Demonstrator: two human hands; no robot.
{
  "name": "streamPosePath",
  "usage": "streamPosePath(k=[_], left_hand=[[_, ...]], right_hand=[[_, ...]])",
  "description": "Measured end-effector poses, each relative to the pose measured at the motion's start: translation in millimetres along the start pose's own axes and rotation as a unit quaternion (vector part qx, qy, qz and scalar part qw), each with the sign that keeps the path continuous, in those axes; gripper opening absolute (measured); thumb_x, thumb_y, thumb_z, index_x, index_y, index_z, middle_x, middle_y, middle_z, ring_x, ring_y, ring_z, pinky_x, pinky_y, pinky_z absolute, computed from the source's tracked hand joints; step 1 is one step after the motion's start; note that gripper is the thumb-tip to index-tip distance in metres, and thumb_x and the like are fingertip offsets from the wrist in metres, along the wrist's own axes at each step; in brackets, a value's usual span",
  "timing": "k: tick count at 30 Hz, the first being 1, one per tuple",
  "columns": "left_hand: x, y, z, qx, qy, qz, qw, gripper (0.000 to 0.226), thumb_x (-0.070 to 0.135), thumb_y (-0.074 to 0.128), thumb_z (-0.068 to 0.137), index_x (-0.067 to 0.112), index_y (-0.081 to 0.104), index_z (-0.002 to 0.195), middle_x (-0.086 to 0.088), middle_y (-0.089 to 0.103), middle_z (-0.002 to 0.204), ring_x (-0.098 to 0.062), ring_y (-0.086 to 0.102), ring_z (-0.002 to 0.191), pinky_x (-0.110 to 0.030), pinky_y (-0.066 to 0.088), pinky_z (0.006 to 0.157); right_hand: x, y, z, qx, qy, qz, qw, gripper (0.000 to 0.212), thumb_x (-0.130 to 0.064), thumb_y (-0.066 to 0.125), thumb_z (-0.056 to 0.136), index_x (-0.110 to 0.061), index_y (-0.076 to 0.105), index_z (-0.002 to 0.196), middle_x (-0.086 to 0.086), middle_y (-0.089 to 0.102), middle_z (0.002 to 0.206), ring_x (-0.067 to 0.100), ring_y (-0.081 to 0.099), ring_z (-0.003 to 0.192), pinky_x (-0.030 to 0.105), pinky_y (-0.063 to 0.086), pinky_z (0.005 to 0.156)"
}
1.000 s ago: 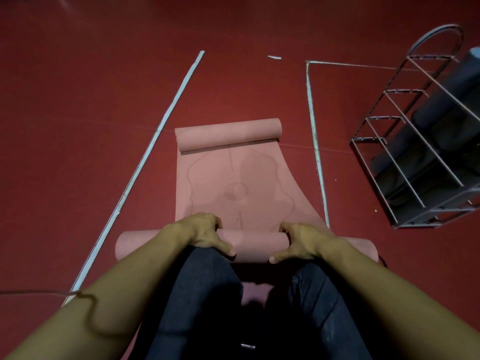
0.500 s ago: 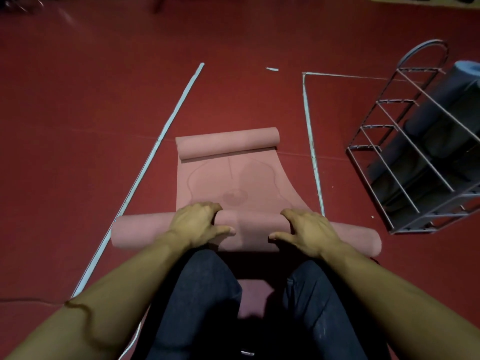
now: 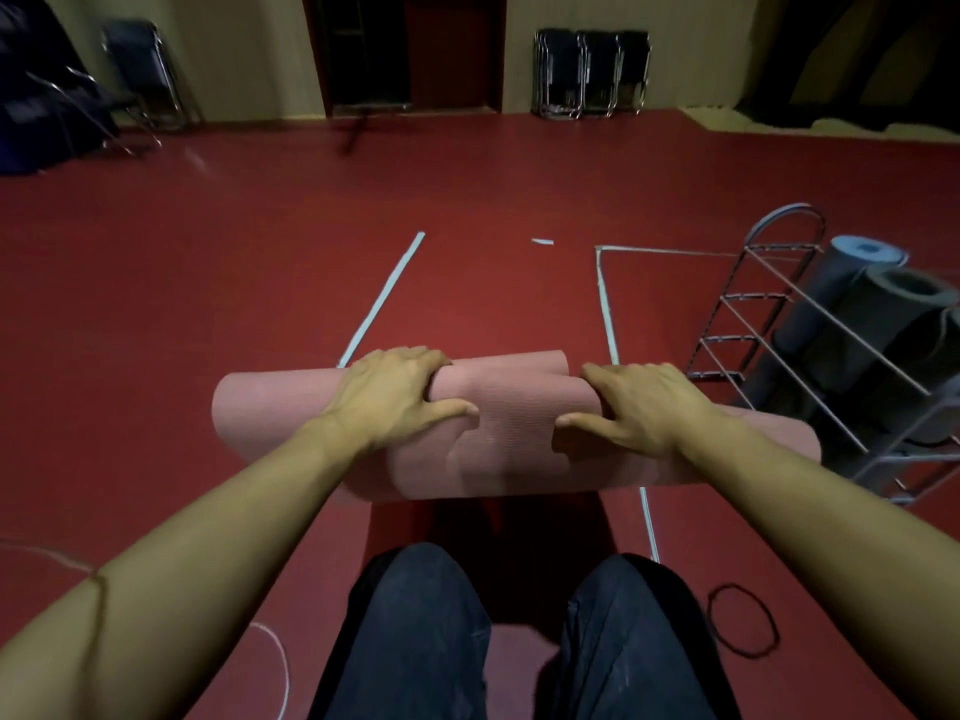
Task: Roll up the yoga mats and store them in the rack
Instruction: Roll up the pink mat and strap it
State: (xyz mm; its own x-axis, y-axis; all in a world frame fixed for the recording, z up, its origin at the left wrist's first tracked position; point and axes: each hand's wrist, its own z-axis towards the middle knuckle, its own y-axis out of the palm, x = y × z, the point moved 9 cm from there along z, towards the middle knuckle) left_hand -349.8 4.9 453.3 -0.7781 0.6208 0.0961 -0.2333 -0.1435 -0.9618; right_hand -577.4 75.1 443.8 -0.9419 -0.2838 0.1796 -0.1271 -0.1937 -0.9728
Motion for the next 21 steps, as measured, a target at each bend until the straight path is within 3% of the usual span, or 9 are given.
streamPosePath(k=[6,11,16,21], left_hand=[[15,-75,-9,0.031,-0.004,0.003,1.0,0.068,0.088,0.054,0.077,0.033,0.063,0.117,0.009,0.068,0.115,-0.022,0.063,0.112,-0.04,0.047,0.084],[26,-117,-23,0.023,-0.002,-0.003,1.0,0.068,0.087,0.055,0.077,0.034,0.061,0.117,0.011,0.066,0.119,-0.022,0.062,0.115,-0.041,0.046,0.084],[32,-137,-41,0.006,0.0,-0.004,1.0,0.071,0.093,0.054,0.071,0.036,0.061,0.113,0.01,0.068,0.118,-0.024,0.063,0.113,-0.042,0.046,0.083],[32,-122,-71,-0.073,-0.011,-0.026,0.997,0.087,0.105,0.043,0.055,0.039,0.061,0.109,0.008,0.072,0.107,-0.024,0.066,0.102,-0.042,0.053,0.086]], right_hand=[[1,-85,-8,0.03,-0.005,-0.023,0.999,0.072,-0.092,0.027,0.081,-0.025,0.046,0.099,0.004,0.072,0.107,0.036,0.066,0.101,0.042,0.039,0.07],[-4,-128,-20,0.069,-0.015,-0.021,0.997,0.082,-0.099,0.02,0.074,-0.027,0.049,0.1,0.007,0.073,0.103,0.037,0.067,0.099,0.04,0.037,0.069],[-21,-155,-36,0.047,-0.014,-0.008,0.999,0.073,-0.094,0.032,0.079,-0.027,0.051,0.102,0.009,0.07,0.099,0.037,0.064,0.097,0.04,0.035,0.07],[-42,-150,-59,-0.027,-0.01,0.052,0.998,0.067,-0.09,0.041,0.08,-0.025,0.053,0.094,-0.007,0.051,0.074,0.029,0.056,0.081,0.037,0.034,0.067]])
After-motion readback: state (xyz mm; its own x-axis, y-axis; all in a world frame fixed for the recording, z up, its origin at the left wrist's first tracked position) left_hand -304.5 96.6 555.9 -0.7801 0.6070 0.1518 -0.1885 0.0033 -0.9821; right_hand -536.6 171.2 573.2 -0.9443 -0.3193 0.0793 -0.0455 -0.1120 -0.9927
